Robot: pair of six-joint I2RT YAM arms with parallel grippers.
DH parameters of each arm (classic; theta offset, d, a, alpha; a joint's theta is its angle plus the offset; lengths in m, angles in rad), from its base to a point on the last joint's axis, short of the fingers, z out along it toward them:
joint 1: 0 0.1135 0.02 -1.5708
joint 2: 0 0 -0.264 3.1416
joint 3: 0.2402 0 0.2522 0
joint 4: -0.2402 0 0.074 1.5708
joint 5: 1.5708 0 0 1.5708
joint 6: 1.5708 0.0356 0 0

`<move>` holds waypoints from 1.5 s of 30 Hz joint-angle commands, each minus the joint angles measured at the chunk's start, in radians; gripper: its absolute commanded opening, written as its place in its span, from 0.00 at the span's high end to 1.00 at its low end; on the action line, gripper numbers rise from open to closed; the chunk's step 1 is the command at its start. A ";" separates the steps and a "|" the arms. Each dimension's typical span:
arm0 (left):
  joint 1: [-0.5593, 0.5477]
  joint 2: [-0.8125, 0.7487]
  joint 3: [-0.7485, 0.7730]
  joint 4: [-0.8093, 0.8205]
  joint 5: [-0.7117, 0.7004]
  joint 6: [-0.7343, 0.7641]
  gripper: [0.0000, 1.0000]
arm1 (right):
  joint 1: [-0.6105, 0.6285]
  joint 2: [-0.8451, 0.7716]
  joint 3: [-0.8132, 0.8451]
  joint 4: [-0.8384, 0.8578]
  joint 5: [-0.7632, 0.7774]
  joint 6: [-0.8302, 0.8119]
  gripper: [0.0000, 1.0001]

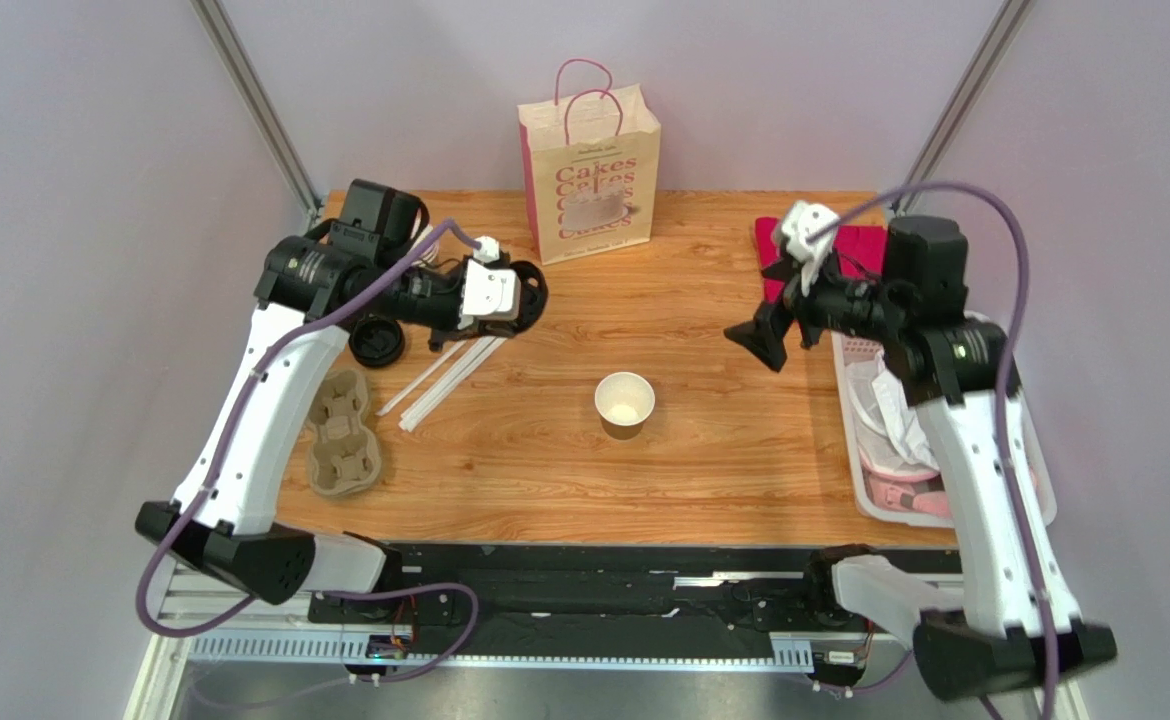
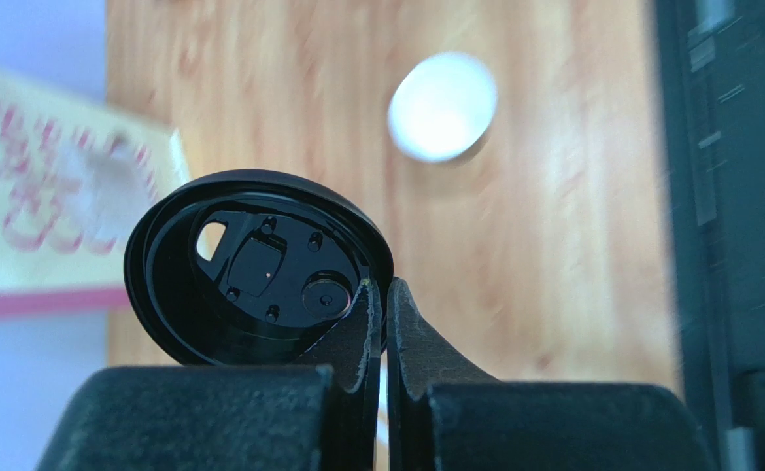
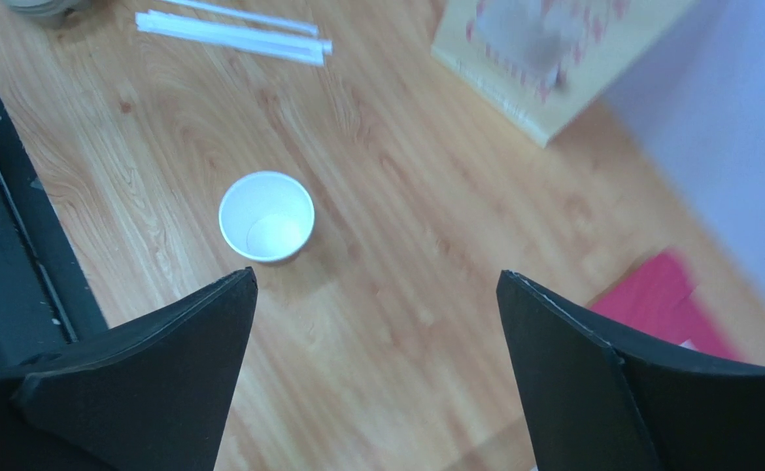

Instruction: Pack the takeout coffee

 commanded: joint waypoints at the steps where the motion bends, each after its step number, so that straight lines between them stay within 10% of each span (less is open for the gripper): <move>1: -0.099 -0.065 -0.031 -0.124 0.243 -0.260 1.00 | 0.154 -0.205 -0.072 0.134 -0.028 -0.324 0.01; 14: -0.306 -0.108 -0.194 0.093 0.440 -0.645 1.00 | 0.786 -0.312 -0.233 0.210 0.336 -0.696 0.03; 22: -0.349 -0.077 -0.229 0.242 0.480 -0.822 1.00 | 0.945 -0.223 -0.242 0.272 0.430 -0.680 0.12; 33: -0.355 -0.065 -0.281 0.315 0.539 -0.942 1.00 | 0.991 -0.180 -0.213 0.216 0.394 -0.646 0.44; 39: -0.357 -0.068 -0.289 0.335 0.532 -0.959 0.99 | 0.996 -0.137 -0.154 0.216 0.436 -0.442 0.90; 45: -0.265 -0.175 -0.327 0.476 0.406 -1.053 0.59 | 0.963 -0.075 -0.067 0.115 0.457 -0.203 1.00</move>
